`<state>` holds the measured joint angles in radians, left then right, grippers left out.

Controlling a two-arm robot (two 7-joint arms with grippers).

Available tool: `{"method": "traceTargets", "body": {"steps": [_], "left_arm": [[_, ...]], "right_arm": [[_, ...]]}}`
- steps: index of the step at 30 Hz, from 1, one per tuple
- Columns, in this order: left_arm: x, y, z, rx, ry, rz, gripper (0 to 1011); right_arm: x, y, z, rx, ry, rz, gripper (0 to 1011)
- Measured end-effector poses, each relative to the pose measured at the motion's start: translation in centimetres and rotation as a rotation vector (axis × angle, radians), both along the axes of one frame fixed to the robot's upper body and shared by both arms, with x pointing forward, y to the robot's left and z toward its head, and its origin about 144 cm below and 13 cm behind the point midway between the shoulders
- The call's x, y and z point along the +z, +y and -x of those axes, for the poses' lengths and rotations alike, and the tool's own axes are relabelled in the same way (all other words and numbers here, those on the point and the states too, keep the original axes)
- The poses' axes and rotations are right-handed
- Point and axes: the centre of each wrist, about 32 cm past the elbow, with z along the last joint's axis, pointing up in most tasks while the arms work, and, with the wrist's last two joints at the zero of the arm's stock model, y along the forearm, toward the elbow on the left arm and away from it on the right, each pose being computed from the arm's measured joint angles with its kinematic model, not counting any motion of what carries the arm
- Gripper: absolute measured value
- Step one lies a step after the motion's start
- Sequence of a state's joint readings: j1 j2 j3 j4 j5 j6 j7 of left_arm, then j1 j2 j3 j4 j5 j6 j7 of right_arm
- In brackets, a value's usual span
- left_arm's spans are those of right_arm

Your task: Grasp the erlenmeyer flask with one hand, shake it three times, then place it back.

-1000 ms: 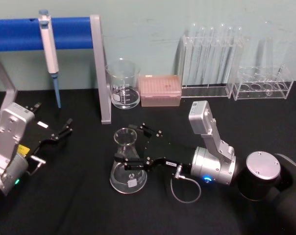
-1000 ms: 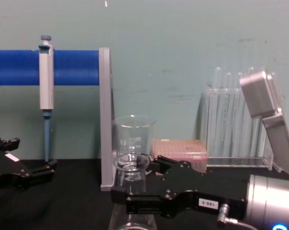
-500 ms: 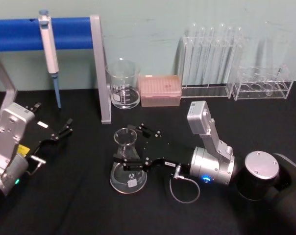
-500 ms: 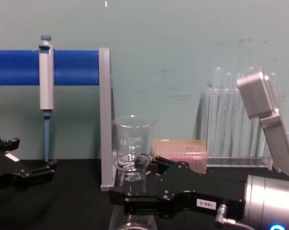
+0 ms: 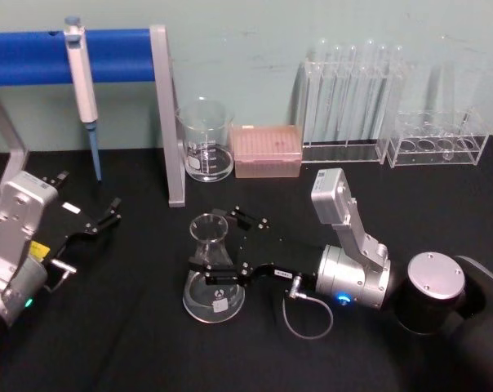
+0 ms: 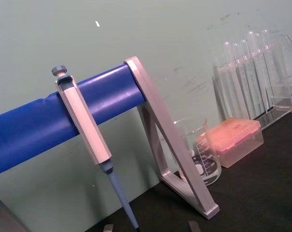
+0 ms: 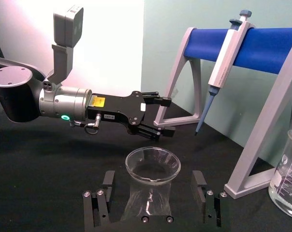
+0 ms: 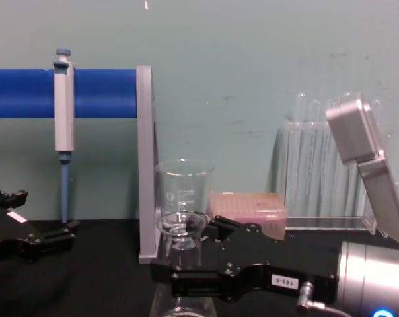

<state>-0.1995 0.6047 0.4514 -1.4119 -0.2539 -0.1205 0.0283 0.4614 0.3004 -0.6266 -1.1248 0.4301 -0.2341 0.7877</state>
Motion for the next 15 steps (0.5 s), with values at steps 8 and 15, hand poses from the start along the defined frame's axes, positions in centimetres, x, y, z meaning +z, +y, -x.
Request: {"method": "traceTargets", "body": {"steps": [8,15], "left_arm": [[0.0,0.0,0.0,0.0,0.0,0.0,1001],[0.0,0.0,0.0,0.0,0.0,0.0,1001]], "right_arm": [[0.0,-0.01,0.01,0.0,0.0,0.0,1000],[0.01,-0.03,0.0,-0.001,0.0,-0.001,1000]]}}
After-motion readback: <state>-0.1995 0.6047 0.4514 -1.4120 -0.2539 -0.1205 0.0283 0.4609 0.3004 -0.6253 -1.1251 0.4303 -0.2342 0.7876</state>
